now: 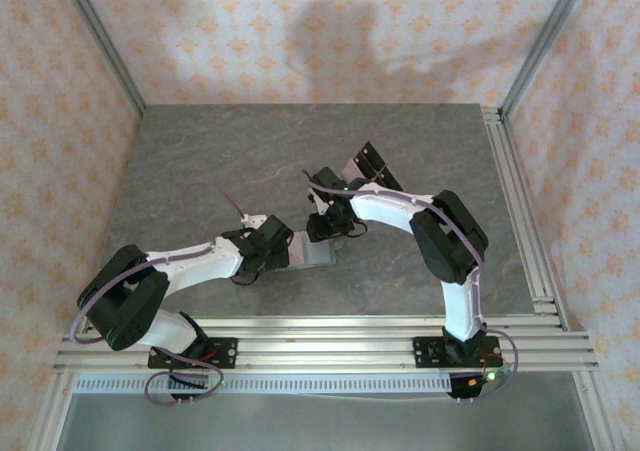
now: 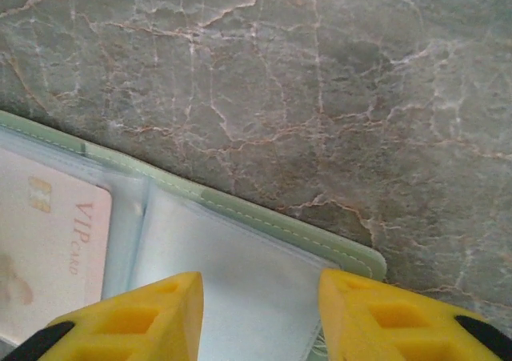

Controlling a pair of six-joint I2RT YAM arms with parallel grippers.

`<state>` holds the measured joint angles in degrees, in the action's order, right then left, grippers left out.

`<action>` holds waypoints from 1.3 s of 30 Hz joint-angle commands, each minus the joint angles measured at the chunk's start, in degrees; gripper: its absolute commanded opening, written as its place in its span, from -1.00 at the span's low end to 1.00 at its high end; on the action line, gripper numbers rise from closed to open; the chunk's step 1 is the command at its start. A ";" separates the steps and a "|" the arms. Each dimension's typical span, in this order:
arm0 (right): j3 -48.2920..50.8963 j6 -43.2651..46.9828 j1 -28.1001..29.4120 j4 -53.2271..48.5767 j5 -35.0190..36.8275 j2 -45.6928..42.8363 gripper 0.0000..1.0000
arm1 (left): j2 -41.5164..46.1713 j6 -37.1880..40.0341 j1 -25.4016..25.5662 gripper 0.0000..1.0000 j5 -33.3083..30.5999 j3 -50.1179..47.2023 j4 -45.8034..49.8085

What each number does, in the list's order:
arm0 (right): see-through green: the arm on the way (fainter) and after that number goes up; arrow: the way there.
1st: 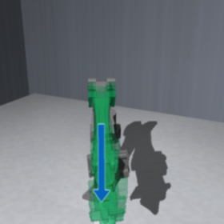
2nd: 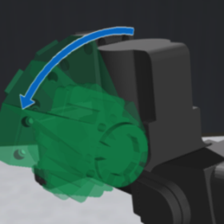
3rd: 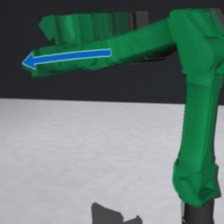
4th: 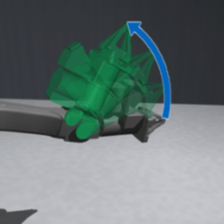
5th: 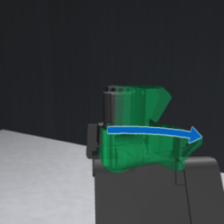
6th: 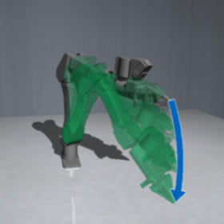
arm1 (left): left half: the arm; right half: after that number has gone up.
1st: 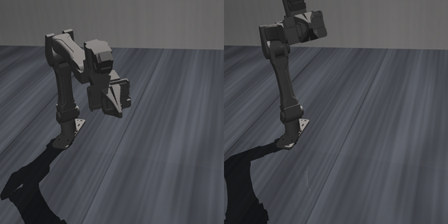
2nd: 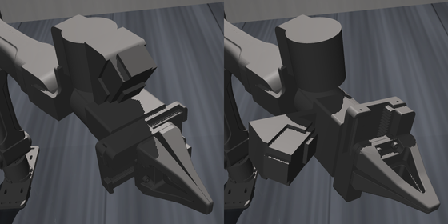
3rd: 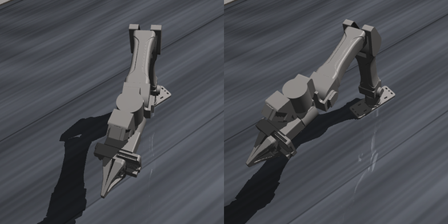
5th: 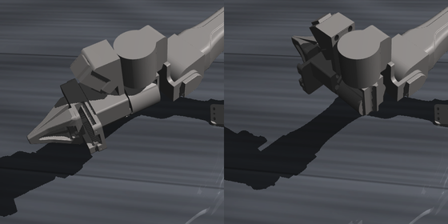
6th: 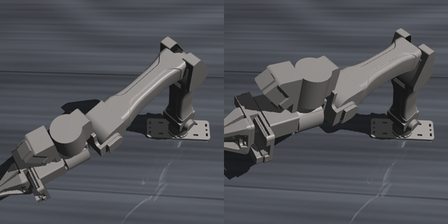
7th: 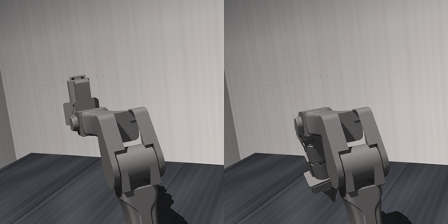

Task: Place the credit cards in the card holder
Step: Flip over the card slot on the card holder.

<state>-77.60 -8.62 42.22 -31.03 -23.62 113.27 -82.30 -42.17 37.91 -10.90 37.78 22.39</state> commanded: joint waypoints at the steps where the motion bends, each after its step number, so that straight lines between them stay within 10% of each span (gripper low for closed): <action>1: 2.19 -2.46 0.50 1.06 -4.62 -1.77 -0.13 | -1.23 -0.99 0.76 0.95 -0.64 -1.02 -1.39; 25: 2.50 -7.27 1.20 5.88 -9.42 -1.52 -0.13 | 17.22 1.78 2.74 0.98 -1.58 -3.85 0.15; 39: 2.98 -7.55 1.29 6.55 -9.47 -1.27 -0.13 | 11.14 2.62 11.12 0.97 -0.15 -2.65 -8.03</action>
<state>-75.31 -15.66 43.09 -25.04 -32.67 112.64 -70.50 -39.99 48.47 -10.35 34.96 16.67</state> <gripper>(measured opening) 0.434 0.988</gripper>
